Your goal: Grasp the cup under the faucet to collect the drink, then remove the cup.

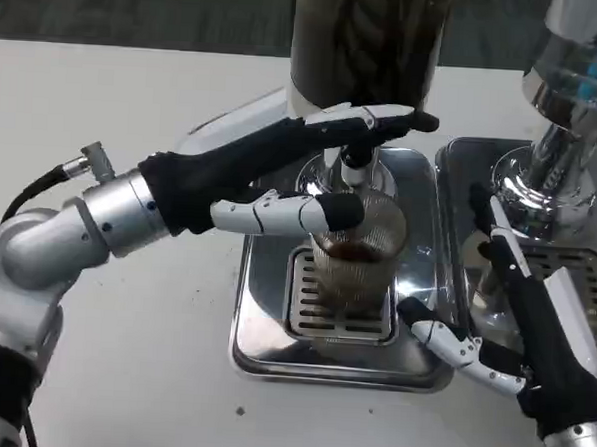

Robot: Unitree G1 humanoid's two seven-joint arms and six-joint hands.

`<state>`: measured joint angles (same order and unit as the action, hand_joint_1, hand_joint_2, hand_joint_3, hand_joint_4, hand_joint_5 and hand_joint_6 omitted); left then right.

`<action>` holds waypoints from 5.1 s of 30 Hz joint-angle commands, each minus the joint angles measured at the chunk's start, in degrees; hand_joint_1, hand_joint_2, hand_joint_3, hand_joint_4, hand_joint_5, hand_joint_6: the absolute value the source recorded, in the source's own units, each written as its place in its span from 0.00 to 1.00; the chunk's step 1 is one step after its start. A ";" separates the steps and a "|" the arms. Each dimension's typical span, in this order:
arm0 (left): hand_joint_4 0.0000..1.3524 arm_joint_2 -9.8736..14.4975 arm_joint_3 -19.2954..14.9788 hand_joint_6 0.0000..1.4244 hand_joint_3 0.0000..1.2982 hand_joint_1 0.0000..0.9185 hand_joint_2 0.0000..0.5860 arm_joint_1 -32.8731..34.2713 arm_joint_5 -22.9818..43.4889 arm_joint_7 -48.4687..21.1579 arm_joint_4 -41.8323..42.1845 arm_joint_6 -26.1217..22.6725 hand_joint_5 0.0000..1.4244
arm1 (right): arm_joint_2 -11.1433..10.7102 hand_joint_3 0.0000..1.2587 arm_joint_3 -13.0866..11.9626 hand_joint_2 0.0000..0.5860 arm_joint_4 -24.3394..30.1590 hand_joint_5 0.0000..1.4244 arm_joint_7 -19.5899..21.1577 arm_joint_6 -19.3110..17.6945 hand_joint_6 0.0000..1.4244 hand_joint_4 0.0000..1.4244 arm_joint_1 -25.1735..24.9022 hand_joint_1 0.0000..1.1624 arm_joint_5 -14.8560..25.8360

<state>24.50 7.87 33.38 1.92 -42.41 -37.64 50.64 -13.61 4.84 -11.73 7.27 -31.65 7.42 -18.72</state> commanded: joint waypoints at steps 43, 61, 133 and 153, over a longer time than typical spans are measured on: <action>0.07 4.24 -0.49 0.00 0.13 0.00 0.25 -3.59 3.68 -2.27 2.62 -1.60 0.08 | 6.68 0.00 3.39 0.37 -23.79 0.03 -2.70 -6.48 0.07 0.02 -14.65 0.50 4.48; 0.10 2.18 -4.70 0.03 0.16 0.00 0.26 -2.37 12.13 -5.74 4.94 -4.85 0.09 | 7.01 0.00 3.43 0.37 -24.46 0.03 -2.61 -6.63 0.08 0.02 -14.84 0.50 4.37; 0.20 5.05 -21.32 0.09 0.26 0.00 0.37 -23.22 16.59 -3.30 10.69 -14.02 0.15 | 8.80 0.26 11.49 0.36 -25.16 0.27 17.09 2.04 0.32 0.25 -16.53 0.57 -10.59; 0.21 4.73 -21.00 0.10 0.24 0.00 0.41 -24.10 16.77 -3.09 11.48 -15.00 0.16 | 10.50 0.38 11.91 0.37 -24.62 0.42 29.98 0.86 0.52 0.38 -13.88 0.56 -14.16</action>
<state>28.98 -13.11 9.62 19.42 -45.94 -26.53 35.99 -3.01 16.80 -36.45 35.43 -29.92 -7.59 -32.46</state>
